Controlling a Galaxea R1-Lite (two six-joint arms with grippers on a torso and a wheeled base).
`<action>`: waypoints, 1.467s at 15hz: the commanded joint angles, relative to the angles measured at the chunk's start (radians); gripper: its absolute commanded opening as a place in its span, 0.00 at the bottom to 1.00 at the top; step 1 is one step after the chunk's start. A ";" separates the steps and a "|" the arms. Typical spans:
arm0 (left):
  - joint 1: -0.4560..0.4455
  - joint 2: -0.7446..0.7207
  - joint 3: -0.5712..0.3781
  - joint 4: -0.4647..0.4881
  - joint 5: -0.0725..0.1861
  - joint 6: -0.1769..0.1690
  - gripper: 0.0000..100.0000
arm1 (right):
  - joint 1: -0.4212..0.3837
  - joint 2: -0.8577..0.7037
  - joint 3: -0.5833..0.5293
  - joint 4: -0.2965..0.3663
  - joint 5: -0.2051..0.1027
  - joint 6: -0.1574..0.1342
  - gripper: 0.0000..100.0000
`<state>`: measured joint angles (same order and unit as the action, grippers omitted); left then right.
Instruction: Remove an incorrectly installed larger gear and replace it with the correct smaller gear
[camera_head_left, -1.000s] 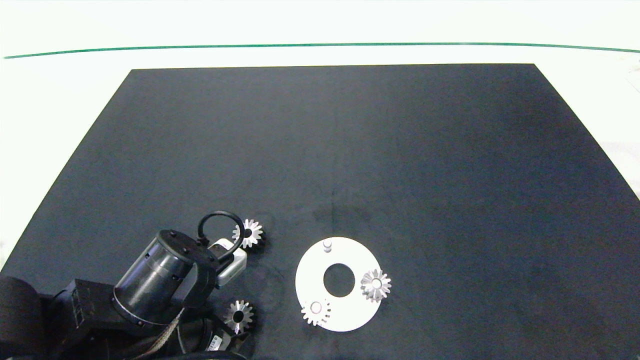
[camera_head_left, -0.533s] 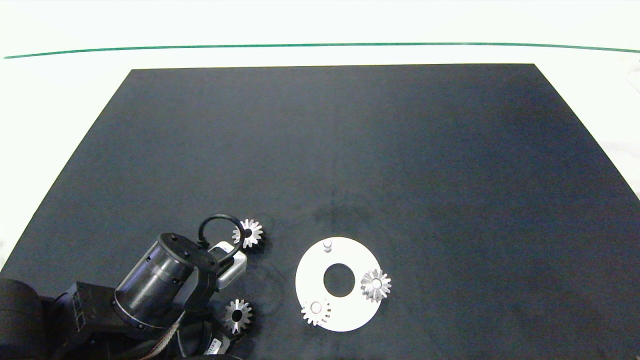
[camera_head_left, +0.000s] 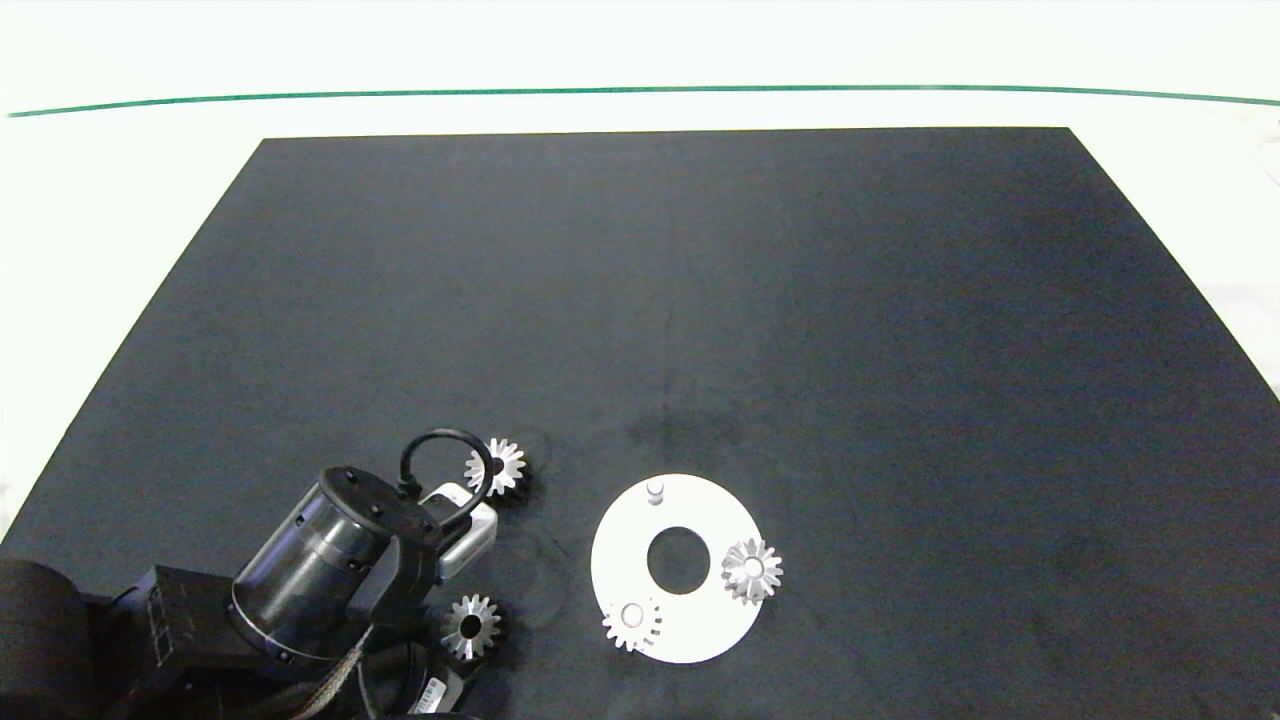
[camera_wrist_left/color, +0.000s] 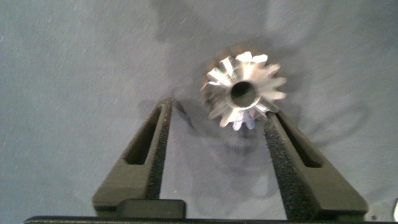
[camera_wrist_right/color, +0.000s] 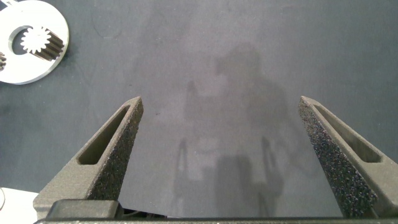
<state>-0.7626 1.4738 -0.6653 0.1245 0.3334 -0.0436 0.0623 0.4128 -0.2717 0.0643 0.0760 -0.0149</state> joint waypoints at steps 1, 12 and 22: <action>-0.023 0.006 0.004 -0.011 0.001 -0.002 0.50 | 0.004 0.001 0.000 0.000 0.001 0.000 1.00; -0.035 0.046 -0.002 -0.065 0.001 -0.001 0.28 | 0.004 0.001 0.000 0.000 0.001 0.000 1.00; -0.034 -0.035 0.009 -0.086 0.007 0.004 0.28 | 0.005 0.001 0.000 0.002 0.001 0.000 1.00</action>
<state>-0.7994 1.4740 -0.6594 0.0374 0.3370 -0.0413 0.0664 0.4140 -0.2713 0.0657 0.0760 -0.0149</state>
